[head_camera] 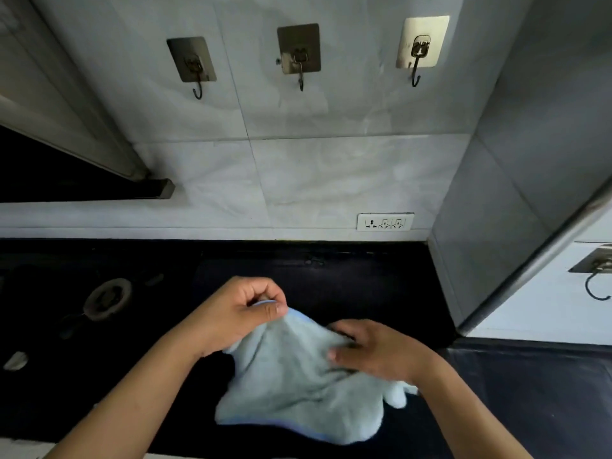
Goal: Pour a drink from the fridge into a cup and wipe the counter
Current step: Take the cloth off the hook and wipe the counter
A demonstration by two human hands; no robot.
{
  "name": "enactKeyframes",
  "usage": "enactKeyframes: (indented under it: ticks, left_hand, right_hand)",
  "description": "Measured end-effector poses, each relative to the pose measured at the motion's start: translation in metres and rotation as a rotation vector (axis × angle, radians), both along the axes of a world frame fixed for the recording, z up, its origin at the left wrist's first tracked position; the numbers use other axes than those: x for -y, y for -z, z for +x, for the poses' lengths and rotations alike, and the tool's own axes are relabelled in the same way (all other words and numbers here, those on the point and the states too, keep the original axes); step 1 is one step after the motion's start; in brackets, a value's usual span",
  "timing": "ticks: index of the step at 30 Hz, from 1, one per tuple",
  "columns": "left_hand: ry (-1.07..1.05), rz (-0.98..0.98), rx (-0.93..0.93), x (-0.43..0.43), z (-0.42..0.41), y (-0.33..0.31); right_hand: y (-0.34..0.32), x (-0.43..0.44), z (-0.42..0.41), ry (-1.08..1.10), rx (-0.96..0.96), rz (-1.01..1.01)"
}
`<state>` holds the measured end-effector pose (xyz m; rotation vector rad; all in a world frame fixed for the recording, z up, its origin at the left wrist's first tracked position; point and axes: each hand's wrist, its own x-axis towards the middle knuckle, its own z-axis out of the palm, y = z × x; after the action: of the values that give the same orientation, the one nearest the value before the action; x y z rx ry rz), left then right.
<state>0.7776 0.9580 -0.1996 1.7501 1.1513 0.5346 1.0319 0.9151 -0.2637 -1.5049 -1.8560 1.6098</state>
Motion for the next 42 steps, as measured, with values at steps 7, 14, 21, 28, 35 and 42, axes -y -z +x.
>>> enactKeyframes:
  ticks: [7, 14, 21, 28, 35, 42]
  left_hand:
    - [0.039, 0.220, 0.024, 0.006, -0.002, -0.050]
    - [-0.139, 0.346, -0.035, -0.014, -0.040, -0.066]
    - [-0.254, 0.479, -0.016, -0.058, -0.050, -0.075]
    - [-0.339, 0.803, -0.148, -0.145, -0.036, -0.113]
    - [-0.525, 0.947, -0.333, -0.255, 0.004, -0.156]
    - [-0.252, 0.449, -0.415, -0.274, 0.047, -0.070]
  right_hand:
    - [-0.006, 0.003, -0.038, 0.237, -0.029, 0.298]
    - [-0.035, -0.014, -0.020, 0.365, -0.007, 0.597]
    - [-0.045, -0.046, -0.021, 0.340, -0.330, 0.310]
    - [-0.128, -0.131, -0.011, 0.558, -0.465, 0.420]
    - [-0.227, -0.271, -0.008, 0.732, 0.035, 0.908]
    - [-0.152, -0.293, -0.026, 0.498, 0.463, 0.623]
